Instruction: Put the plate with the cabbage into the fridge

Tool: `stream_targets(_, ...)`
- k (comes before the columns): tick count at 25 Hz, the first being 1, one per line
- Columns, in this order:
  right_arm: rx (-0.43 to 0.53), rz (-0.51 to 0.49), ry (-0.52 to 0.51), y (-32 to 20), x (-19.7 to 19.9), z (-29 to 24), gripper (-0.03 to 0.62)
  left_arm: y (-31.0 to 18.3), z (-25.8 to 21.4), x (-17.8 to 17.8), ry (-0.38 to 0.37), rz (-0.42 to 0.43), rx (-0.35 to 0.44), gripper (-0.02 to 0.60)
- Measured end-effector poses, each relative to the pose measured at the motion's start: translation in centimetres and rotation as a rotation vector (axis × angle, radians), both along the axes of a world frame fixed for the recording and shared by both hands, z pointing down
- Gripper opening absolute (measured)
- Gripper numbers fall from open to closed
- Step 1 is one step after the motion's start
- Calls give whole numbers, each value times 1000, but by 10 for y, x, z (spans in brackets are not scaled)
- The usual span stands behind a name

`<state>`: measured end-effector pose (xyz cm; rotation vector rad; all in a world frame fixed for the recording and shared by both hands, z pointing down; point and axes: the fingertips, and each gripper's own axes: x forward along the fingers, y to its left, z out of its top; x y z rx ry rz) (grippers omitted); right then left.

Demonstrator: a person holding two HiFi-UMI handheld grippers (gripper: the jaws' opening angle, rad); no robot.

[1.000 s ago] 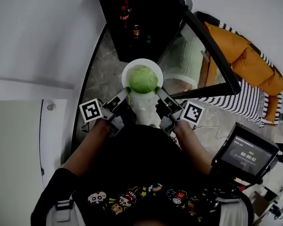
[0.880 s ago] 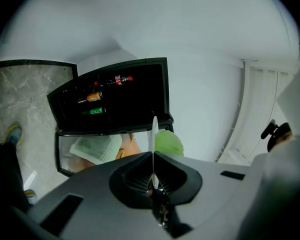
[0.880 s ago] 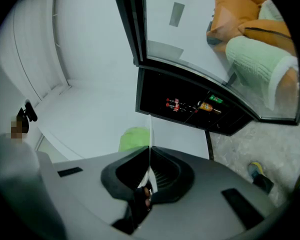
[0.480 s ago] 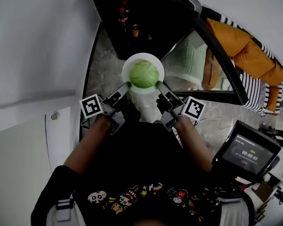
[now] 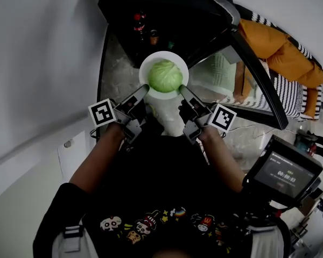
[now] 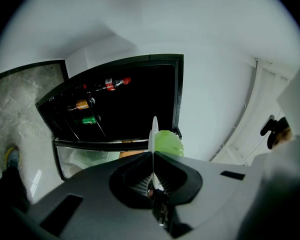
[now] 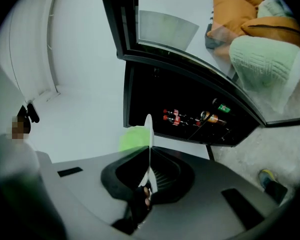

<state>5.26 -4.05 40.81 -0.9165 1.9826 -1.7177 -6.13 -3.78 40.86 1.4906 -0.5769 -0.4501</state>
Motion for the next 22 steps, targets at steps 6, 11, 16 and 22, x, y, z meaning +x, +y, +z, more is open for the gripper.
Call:
stream_targets(6, -7, 20, 2, -3, 3, -1, 15, -5, -2, 2, -9, 21, -8, 11)
stream_targets(11, -17, 34, 0, -3, 3, -1, 15, -7, -2, 3, -15, 39, -24, 11)
stream_targets(16, -34, 47, -6, -3, 4, -1, 15, -8, -3, 4, -26, 52, -38, 11)
stream_targets(22, -28, 64, 5, -4, 3, -5, 15, -10, -6, 2, -51, 71, -47, 11)
